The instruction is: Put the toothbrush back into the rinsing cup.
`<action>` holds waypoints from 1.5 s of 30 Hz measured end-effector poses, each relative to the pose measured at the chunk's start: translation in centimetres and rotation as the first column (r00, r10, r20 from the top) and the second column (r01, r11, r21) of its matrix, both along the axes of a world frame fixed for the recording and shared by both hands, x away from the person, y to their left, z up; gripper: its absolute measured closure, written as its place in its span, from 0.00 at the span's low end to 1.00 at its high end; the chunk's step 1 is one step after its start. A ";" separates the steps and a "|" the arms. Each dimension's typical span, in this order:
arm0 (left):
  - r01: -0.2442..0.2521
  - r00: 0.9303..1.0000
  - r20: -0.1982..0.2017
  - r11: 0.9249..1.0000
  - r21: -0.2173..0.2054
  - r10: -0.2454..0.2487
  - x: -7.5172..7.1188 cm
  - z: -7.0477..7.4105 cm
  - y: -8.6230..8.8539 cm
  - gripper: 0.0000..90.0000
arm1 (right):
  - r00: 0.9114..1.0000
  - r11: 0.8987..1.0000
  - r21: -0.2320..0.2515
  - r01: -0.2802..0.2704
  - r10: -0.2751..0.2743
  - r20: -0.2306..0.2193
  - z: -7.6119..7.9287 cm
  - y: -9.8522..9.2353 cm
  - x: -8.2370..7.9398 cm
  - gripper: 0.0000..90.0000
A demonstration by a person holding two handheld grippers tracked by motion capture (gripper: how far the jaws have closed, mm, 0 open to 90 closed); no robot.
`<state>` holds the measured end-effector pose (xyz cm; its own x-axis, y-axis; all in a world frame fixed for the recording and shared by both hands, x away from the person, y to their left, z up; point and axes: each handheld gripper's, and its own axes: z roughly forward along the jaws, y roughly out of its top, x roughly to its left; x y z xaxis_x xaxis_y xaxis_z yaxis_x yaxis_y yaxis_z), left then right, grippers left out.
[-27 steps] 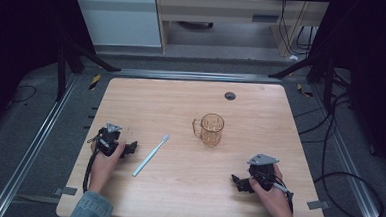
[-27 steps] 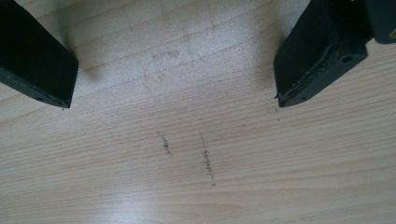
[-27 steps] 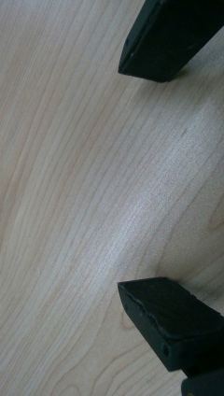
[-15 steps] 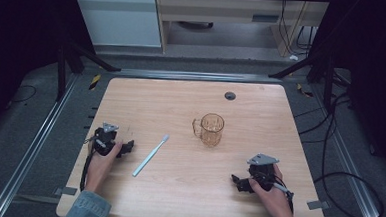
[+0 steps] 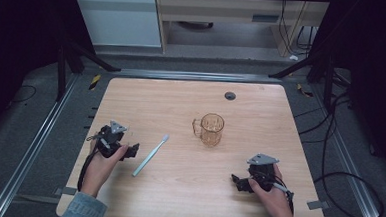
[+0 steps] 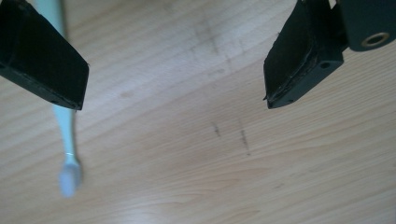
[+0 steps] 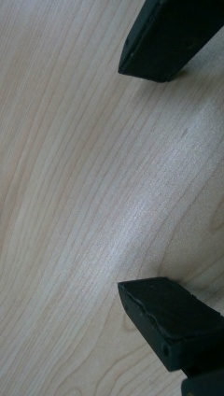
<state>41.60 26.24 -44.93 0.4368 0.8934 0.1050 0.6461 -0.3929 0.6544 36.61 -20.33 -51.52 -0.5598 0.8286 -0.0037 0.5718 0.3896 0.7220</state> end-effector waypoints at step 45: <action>0.238 0.911 -0.377 0.959 0.155 -0.165 3.9 1.3 -8.3 0.40 | 0.999 0.999 -0.003 0.032 -0.032 0.007 -0.1 0.2 0.1 0.00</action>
